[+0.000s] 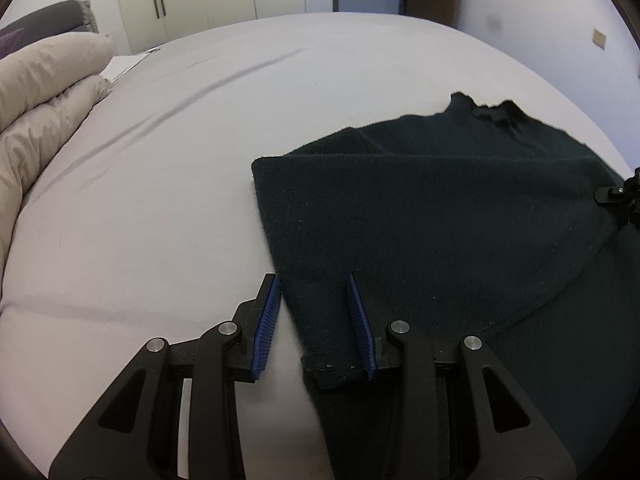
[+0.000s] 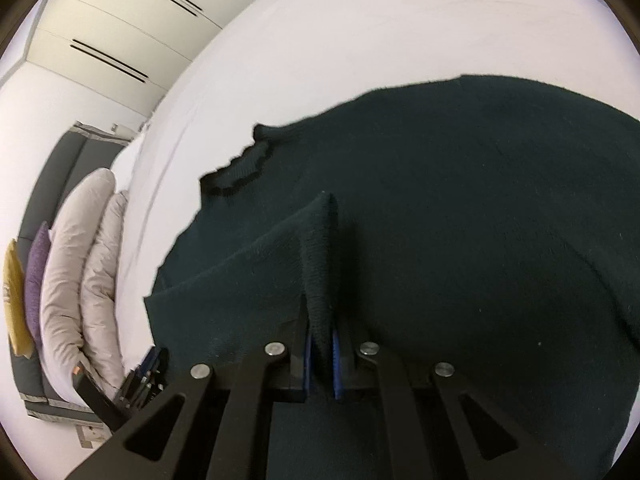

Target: Fold small clothes

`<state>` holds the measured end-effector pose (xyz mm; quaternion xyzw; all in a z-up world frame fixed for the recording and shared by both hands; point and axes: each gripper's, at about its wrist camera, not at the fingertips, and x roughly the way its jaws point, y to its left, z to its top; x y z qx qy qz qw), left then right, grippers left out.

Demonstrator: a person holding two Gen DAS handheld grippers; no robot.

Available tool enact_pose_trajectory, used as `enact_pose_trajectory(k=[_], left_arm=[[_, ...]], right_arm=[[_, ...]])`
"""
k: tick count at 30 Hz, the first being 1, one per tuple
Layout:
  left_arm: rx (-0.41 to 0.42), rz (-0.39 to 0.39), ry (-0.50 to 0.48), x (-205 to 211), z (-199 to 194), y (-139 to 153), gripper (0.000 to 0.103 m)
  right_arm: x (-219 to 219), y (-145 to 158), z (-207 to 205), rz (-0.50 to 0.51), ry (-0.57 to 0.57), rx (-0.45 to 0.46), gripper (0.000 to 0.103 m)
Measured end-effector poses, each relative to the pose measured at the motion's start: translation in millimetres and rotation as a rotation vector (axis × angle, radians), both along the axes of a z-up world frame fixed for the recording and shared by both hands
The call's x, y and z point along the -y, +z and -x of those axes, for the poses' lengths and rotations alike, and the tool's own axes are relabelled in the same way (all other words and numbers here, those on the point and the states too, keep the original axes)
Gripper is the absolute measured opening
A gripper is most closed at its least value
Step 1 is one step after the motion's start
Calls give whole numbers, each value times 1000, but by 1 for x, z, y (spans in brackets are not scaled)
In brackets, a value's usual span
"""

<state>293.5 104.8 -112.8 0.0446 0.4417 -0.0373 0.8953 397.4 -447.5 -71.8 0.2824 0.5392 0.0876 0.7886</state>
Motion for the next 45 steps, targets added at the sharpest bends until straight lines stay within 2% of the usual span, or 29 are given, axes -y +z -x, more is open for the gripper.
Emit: enact_pose_trajectory(k=[3, 5, 7, 8, 9, 10, 12, 13, 16, 18, 21, 22, 23, 24, 27, 30, 31, 32, 34, 35, 37, 39, 42, 45], left_arm=[[6, -25, -14, 3, 1, -3, 35], [16, -19, -18, 1, 3, -5, 35], [15, -26, -17, 3, 2, -6, 35], [19, -38, -15, 6, 4, -6, 36], [24, -53, -15, 9, 4, -7, 36], [31, -72, -16, 12, 6, -8, 36], [44, -98, -15, 17, 7, -10, 35], [48, -104, -14, 19, 8, -10, 35], [57, -107, -12, 21, 8, -12, 35], [58, -101, -11, 20, 8, -13, 35], [62, -79, -9, 16, 8, -14, 36], [63, -70, -8, 15, 9, -14, 36], [63, -63, -6, 14, 9, -15, 36], [64, -59, -5, 13, 9, -15, 36], [70, -56, -5, 11, 9, -15, 37], [73, -61, -4, 11, 9, -16, 37], [73, -63, -4, 11, 9, -16, 37], [73, -65, -3, 11, 8, -16, 37], [73, -71, -3, 12, 8, -16, 37], [73, -77, -3, 12, 8, -16, 37], [76, -79, -1, 13, 8, -15, 37], [76, -45, 6, 9, 9, -11, 38], [65, 5, 62, -2, 16, 4, 41], [130, 37, 92, -1, 39, 32, 41]], right_arm=[[4, -15, -8, -17, -4, -16, 6], [8, -15, -7, -51, -4, -3, 7], [14, -5, -1, -36, -31, 33, 18], [17, 4, 5, 22, -66, 68, 23], [21, 11, 11, 82, -105, 89, 33], [24, 20, 18, 128, -151, 109, 35], [21, 40, 33, 112, -177, 197, 35], [13, 47, 37, 77, -145, 233, 35], [-37, 56, 43, -54, 53, 301, 35], [-73, 46, 39, -142, 170, 288, 35], [-97, 7, 23, -200, 204, 196, 35], [-93, -9, 17, -191, 164, 153, 33], [-81, -24, 14, -205, 105, 120, 22], [-63, -37, 13, -285, 59, 115, 1], [-12, -52, 19, -408, -62, 125, 0], [38, -37, 33, -297, -189, 204, 0], [60, -31, 44, -253, -271, 205, 9], [76, -27, 54, -227, -332, 208, 14], [108, -14, 85, -222, -431, 249, 42], [122, -5, 105, -220, -470, 277, 45], [147, 10, 146, -208, -520, 326, 57], [173, 17, 188, -188, -603, 345, 63], [221, 9, 253, -260, -760, 327, 64], [268, -11, 305, -315, -910, 269, 64]])
